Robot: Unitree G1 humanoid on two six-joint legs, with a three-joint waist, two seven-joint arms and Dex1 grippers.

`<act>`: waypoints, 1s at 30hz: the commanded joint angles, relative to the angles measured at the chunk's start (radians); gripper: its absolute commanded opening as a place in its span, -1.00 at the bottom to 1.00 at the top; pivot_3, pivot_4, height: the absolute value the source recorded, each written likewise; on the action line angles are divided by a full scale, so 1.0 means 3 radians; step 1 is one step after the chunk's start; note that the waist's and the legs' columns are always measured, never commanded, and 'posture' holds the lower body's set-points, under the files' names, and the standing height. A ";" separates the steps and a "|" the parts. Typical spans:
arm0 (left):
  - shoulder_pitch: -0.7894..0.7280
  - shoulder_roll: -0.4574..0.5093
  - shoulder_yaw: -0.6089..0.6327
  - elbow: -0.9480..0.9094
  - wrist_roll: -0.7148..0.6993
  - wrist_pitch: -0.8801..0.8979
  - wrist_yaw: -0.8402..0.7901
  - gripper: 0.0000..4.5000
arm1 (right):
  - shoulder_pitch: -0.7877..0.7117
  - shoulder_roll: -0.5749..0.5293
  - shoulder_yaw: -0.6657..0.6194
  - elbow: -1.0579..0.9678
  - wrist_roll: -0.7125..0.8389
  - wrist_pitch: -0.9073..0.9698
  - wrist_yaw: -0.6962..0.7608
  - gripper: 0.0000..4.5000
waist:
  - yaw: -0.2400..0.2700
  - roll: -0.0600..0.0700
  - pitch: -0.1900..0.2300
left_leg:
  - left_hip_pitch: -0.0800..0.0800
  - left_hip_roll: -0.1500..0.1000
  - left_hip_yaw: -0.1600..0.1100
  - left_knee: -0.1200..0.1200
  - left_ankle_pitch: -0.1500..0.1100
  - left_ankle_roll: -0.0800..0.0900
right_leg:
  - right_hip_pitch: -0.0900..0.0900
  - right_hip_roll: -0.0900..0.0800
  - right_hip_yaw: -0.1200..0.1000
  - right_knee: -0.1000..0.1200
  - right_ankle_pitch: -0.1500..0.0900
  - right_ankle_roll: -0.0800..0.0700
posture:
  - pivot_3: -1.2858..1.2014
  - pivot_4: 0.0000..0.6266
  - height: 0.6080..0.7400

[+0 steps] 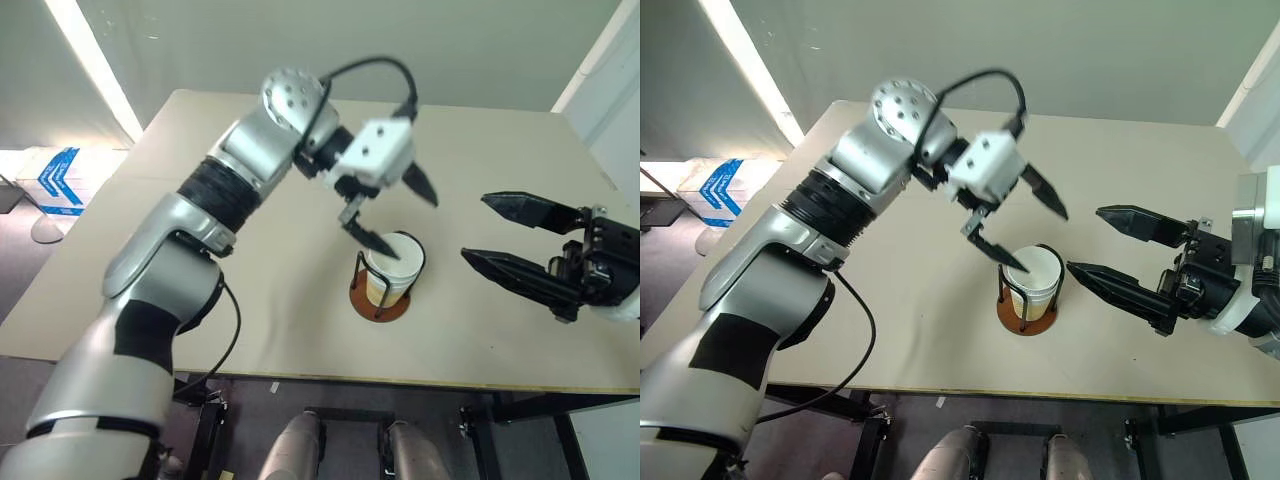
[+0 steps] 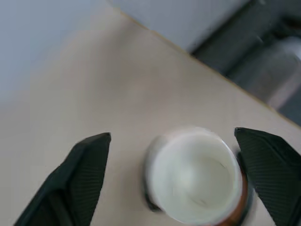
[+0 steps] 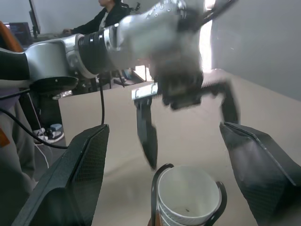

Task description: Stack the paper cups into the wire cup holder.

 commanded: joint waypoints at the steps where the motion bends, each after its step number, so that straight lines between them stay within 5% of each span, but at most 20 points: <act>1: 0.0079 0.0134 0.0607 -0.0068 -0.0123 0.0352 0.0131 0.97 | 0.0004 -0.0043 0.0031 0.0066 -0.0202 -0.0058 -0.0010 0.77 | -0.0003 0.0000 0.0000 | 0.0000 0.0000 0.0002 0.0000 0.0000 0.0001 | 0.0000 0.0000 0.0001 0.0000 -0.0001 0.0002 | 0.03 -0.52 1.00; 7: 0.0750 0.0431 0.1272 -0.0421 0.0061 0.0800 0.0975 0.97 | 0.0072 -0.0058 0.0297 0.0361 -0.0779 -0.0105 0.0232 0.77 | -0.0041 0.0008 -0.0004 | 0.0011 0.0002 0.0015 0.0000 0.0000 0.0000 | 0.0000 0.0000 0.0011 0.0008 -0.0007 0.0012 | 0.03 -0.52 1.00; 17: 0.1854 0.0458 0.2063 -0.0865 0.0550 0.1255 0.2976 0.97 | -0.0206 0.0012 0.0859 0.1451 -0.1959 -0.0464 0.0534 0.77 | -0.0039 0.0007 -0.0004 | 0.0019 0.0000 0.0021 0.0007 0.0012 -0.0003 | 0.0003 0.0000 0.0016 0.0018 0.0003 -0.0001 | 0.03 -0.52 1.00; 30: 0.2266 0.0389 0.2300 -0.1429 0.0616 0.1532 0.3471 0.97 | -0.0700 0.0197 0.1047 0.2018 -0.2389 -0.0583 0.0798 0.77 | -0.0049 0.0006 -0.0003 | 0.0039 0.0001 0.0020 -0.0003 0.0024 -0.0012 | 0.0014 0.0004 0.0019 0.0023 0.0008 -0.0034 | 0.03 -0.52 1.00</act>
